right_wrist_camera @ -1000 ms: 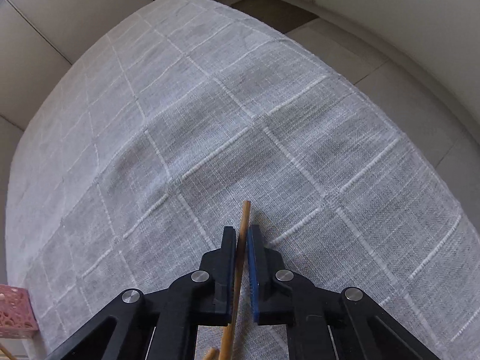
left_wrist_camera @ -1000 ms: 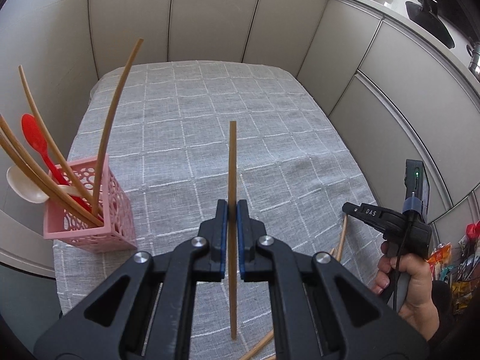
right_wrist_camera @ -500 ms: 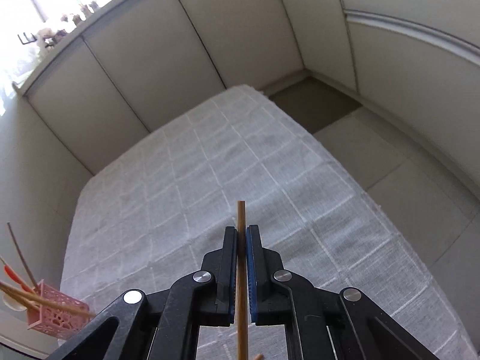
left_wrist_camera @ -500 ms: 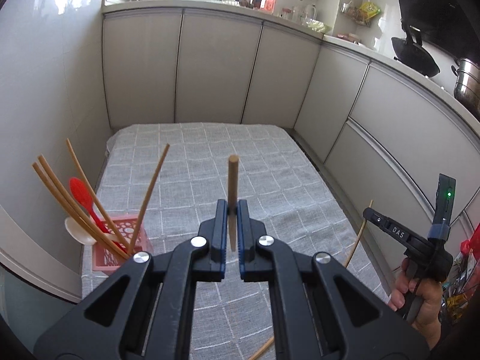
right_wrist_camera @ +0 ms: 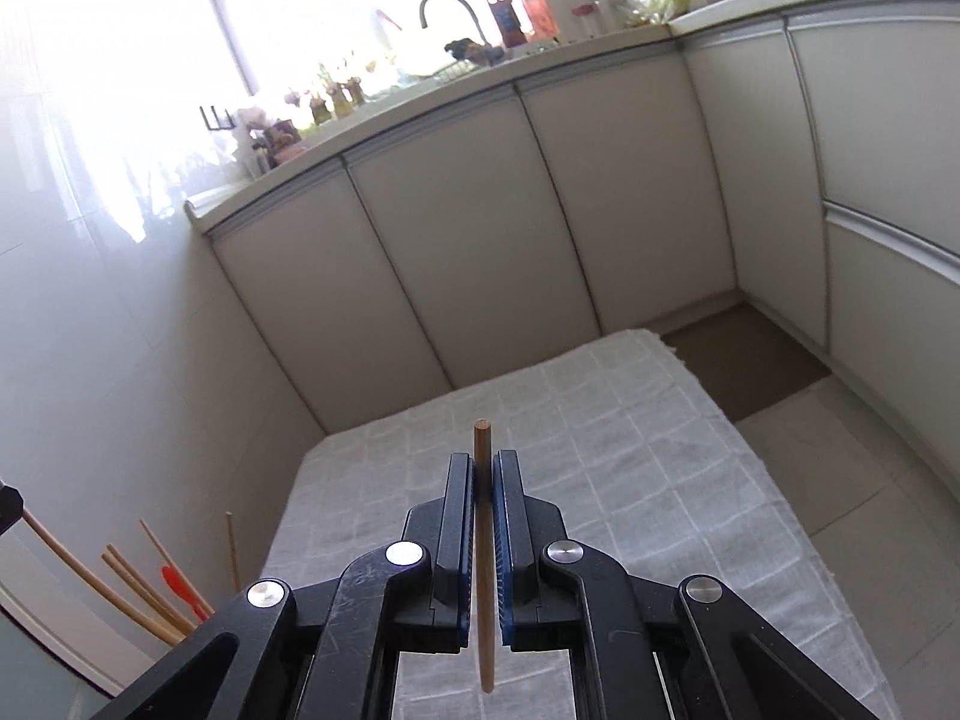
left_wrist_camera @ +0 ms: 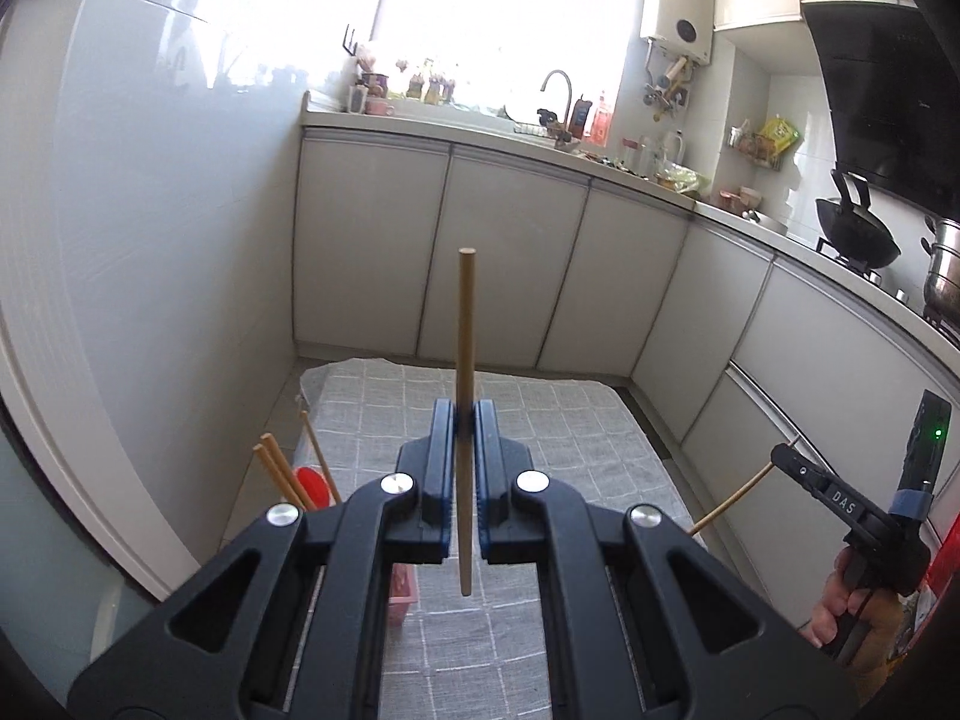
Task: Organize utensils
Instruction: 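Carry both held chopsticks upright over the pink holder, then lower the chopsticks into the pink holder and open the left tool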
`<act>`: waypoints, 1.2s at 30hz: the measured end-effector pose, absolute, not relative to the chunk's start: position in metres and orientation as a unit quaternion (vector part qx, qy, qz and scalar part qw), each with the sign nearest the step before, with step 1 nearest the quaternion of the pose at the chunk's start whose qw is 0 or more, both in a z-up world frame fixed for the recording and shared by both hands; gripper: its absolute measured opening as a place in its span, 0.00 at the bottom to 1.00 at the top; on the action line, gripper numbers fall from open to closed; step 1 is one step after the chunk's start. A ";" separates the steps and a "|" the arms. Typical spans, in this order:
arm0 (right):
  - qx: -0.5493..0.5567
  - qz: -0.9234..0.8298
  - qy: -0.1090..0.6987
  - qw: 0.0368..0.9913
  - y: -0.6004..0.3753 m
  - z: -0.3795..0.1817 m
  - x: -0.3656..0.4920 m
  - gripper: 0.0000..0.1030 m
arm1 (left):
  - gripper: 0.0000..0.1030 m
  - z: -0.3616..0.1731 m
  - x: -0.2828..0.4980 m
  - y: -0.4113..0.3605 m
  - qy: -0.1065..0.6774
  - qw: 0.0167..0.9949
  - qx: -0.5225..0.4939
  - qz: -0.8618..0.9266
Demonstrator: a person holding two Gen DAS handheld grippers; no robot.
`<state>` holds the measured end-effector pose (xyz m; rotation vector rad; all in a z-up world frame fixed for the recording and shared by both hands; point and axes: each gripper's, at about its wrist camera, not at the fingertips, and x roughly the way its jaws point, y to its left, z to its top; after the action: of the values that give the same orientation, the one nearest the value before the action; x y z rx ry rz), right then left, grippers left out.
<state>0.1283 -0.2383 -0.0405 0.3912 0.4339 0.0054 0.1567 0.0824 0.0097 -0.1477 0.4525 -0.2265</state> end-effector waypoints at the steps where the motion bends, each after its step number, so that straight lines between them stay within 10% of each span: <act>1: 0.193 0.009 0.212 0.958 -0.234 -0.037 0.130 0.05 | 0.07 0.009 0.158 0.085 0.221 0.967 -0.075 -0.103; 24: 0.159 0.119 0.209 0.958 -0.134 -0.015 0.156 0.05 | 0.07 -0.069 0.205 0.111 0.297 0.953 -0.061 -0.012; 32: 0.140 0.158 0.215 0.953 -0.097 -0.008 0.164 0.05 | 0.44 -0.064 0.184 0.109 0.285 0.955 -0.084 -0.011; 36: 0.131 0.171 0.220 0.951 -0.081 -0.007 0.171 0.05 | 0.47 -0.064 0.178 0.117 0.289 0.952 -0.103 0.005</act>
<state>0.1710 -0.0815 -0.0065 0.2670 0.4475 0.3467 0.1776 0.1173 -0.0640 -0.2097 0.5869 0.0101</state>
